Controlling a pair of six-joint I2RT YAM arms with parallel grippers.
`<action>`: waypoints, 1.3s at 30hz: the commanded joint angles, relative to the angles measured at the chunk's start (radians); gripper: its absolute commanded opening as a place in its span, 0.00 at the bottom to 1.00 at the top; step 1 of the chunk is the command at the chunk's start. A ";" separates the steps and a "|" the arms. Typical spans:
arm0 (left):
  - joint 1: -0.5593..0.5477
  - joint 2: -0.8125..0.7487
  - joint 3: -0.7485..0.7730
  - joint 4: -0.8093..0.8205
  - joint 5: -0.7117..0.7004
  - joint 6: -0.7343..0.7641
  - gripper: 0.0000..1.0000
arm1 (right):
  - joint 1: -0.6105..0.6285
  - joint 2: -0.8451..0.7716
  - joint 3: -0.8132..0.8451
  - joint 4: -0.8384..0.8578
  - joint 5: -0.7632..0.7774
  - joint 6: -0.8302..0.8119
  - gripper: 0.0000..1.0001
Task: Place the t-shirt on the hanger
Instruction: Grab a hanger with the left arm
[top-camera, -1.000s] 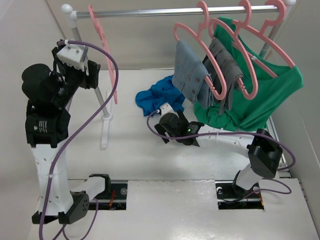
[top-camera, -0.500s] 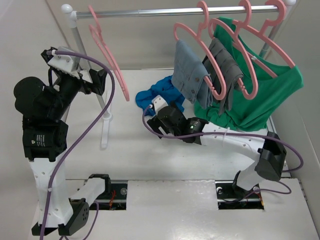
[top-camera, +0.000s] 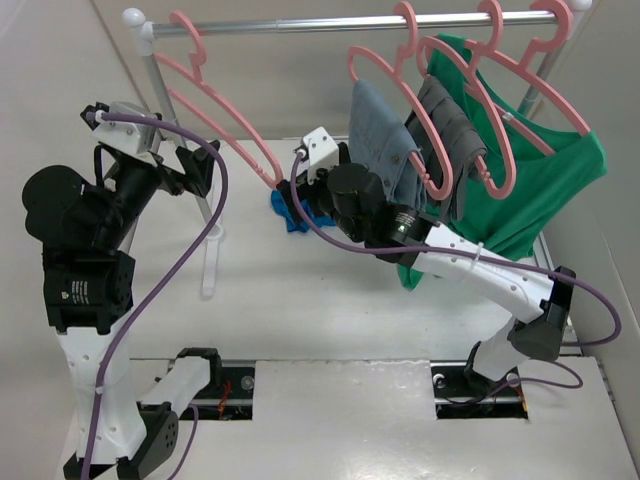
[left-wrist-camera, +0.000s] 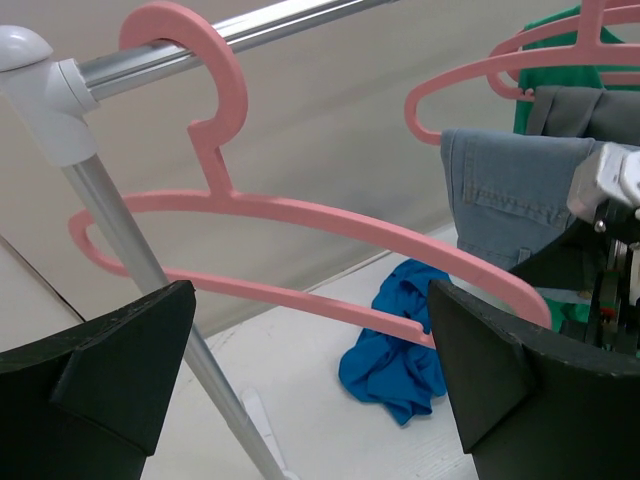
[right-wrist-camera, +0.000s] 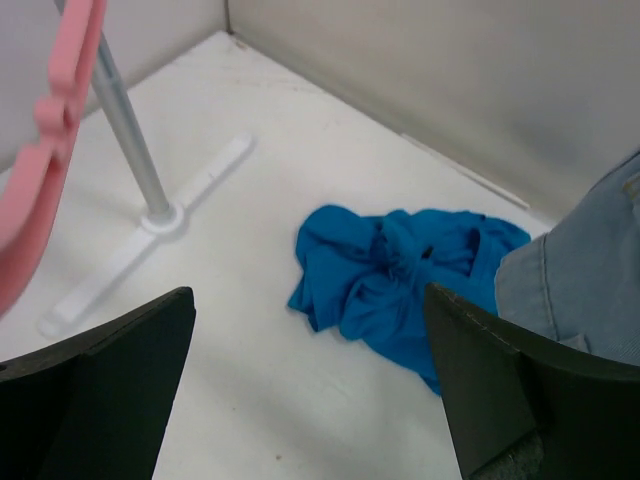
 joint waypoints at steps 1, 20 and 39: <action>0.007 -0.007 -0.007 0.049 0.010 -0.012 1.00 | 0.005 0.041 0.072 0.051 0.014 -0.044 1.00; 0.007 -0.026 -0.029 0.040 0.010 0.006 1.00 | 0.079 -0.115 -0.153 0.407 -0.224 -0.248 0.96; 0.007 -0.060 0.004 0.059 0.011 -0.124 1.00 | 0.148 -0.077 -0.063 0.538 -0.229 -0.342 0.96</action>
